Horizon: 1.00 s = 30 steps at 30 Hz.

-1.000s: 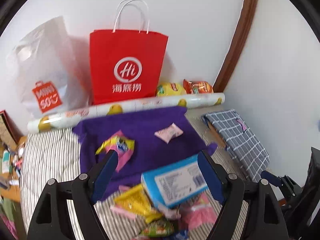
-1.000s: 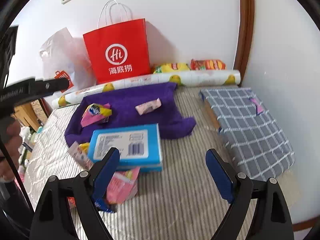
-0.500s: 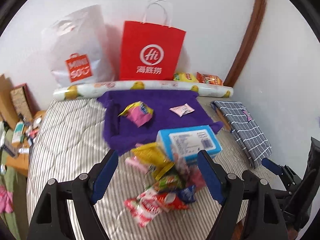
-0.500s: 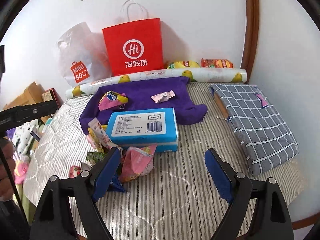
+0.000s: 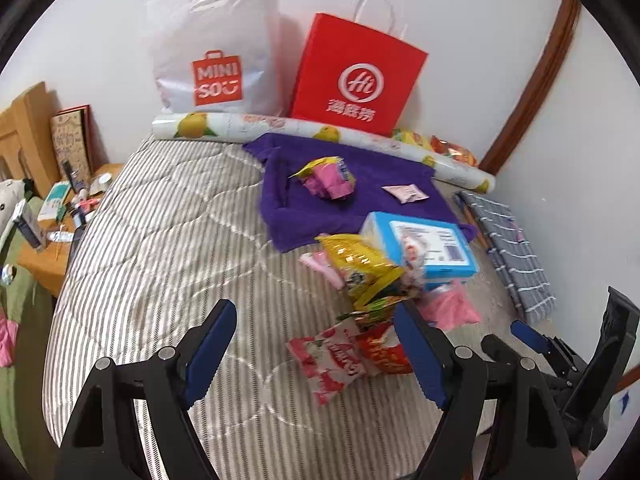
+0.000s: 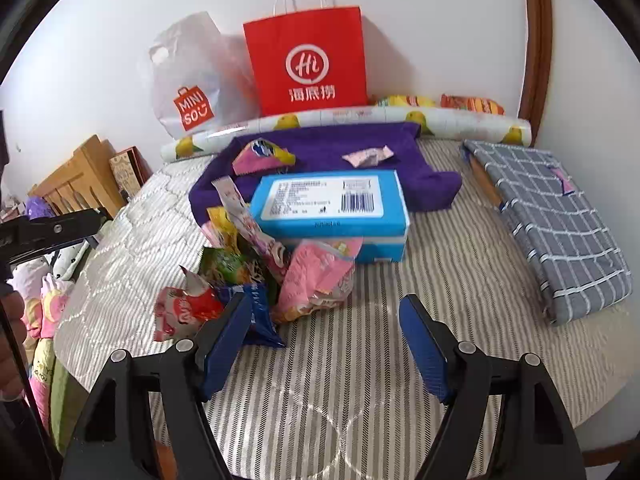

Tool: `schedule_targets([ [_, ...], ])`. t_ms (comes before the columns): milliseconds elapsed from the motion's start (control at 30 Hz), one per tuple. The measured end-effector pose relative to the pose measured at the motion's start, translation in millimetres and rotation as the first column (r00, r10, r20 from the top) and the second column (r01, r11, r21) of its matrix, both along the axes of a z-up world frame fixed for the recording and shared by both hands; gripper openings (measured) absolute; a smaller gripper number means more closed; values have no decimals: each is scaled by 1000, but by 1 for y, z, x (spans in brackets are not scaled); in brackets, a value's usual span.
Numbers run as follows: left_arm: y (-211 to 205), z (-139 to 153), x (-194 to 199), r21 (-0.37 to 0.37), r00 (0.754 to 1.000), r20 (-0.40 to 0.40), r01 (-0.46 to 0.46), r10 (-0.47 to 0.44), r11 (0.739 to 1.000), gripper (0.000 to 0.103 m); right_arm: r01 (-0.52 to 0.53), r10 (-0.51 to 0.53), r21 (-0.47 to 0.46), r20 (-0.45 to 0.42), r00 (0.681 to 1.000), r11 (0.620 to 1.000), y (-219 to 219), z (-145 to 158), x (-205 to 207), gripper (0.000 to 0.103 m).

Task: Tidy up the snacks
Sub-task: 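Withdraw both tools from the towel back toward the snack pile, then grasp the pink wrapped snack bag with the right tool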

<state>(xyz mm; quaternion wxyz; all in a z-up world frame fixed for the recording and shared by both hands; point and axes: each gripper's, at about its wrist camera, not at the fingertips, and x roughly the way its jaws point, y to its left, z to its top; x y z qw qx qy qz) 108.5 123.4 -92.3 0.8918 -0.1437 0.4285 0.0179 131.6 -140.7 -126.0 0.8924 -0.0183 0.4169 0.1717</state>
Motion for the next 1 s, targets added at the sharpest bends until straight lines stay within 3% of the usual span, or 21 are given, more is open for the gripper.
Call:
schedule_targets([
  [100,4,-11,5,8,999,-39,9,-9,1000,79,1,0,26,-36,999,1000,2,-12,10,75],
  [200,10,-14,9,18,1000,-29,-3,3,1000,80,10,-7,59,-52,999,998,5,-18,22,72],
  [533,23,-41,20,-26,995,-102,-20,18,999,81,59,-43,109,-138,990,992,19,-54,63,64],
  [633,15,-55,24,-68,990,-139,22,-31,997,81,65,-46,121,-159,986,990,20,-64,69,54],
  [833,-6,-78,31,-75,976,-203,58,-72,996,81,69,-43,159,-161,986,985,7,-61,65,43],
  [1000,-21,-95,32,-121,964,-241,88,-116,989,81,88,-67,167,-128,990,982,-17,-51,52,42],
])
